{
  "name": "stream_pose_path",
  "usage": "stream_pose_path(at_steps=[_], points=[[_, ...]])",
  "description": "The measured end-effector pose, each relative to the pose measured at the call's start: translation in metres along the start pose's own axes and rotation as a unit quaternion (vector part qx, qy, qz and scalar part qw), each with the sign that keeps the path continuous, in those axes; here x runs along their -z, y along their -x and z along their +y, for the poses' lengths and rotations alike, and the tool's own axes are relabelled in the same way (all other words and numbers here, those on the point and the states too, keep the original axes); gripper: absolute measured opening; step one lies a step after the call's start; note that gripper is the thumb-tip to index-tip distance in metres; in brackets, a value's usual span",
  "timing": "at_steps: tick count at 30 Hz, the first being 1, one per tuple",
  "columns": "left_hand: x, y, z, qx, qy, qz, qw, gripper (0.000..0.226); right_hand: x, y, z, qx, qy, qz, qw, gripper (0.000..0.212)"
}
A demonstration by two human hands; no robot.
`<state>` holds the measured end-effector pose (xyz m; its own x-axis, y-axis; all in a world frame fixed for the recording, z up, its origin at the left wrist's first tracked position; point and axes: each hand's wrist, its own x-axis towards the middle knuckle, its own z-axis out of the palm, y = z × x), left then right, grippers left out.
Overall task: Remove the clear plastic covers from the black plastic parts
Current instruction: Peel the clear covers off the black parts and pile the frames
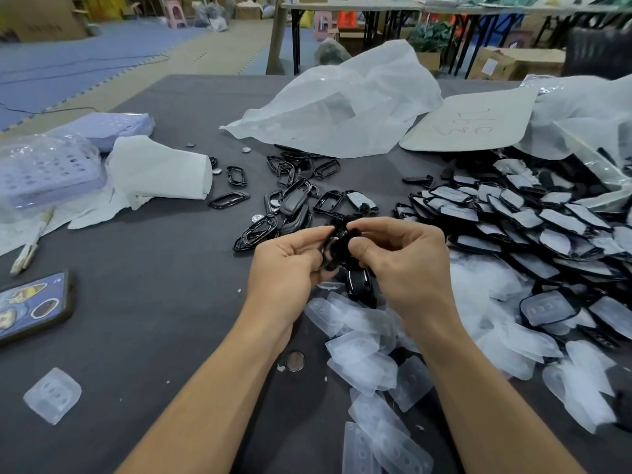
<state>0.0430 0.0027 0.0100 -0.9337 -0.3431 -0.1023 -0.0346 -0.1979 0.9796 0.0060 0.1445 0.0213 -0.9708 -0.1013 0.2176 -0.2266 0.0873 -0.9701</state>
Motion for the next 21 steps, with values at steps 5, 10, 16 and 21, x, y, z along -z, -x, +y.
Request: stream_pose_path(at_steps=[5,10,16,21], points=[[0.0,0.0,0.001,0.019,0.026,-0.04,0.999,0.045,-0.002,0.002,0.0,0.023,0.058,0.027,0.998,0.023],[0.005,0.0,0.006,0.042,0.061,-0.071,0.995,0.047,-0.002,0.001,0.001,0.055,0.112,0.062,0.99,0.016],[0.008,0.001,0.004,0.036,0.06,-0.091,0.993,0.027,0.001,-0.001,0.002,0.043,0.146,0.05,0.987,0.011],[0.011,0.001,0.001,0.009,0.01,-0.116,0.993,0.046,0.005,-0.002,-0.001,-0.004,0.092,0.03,0.995,0.01]])
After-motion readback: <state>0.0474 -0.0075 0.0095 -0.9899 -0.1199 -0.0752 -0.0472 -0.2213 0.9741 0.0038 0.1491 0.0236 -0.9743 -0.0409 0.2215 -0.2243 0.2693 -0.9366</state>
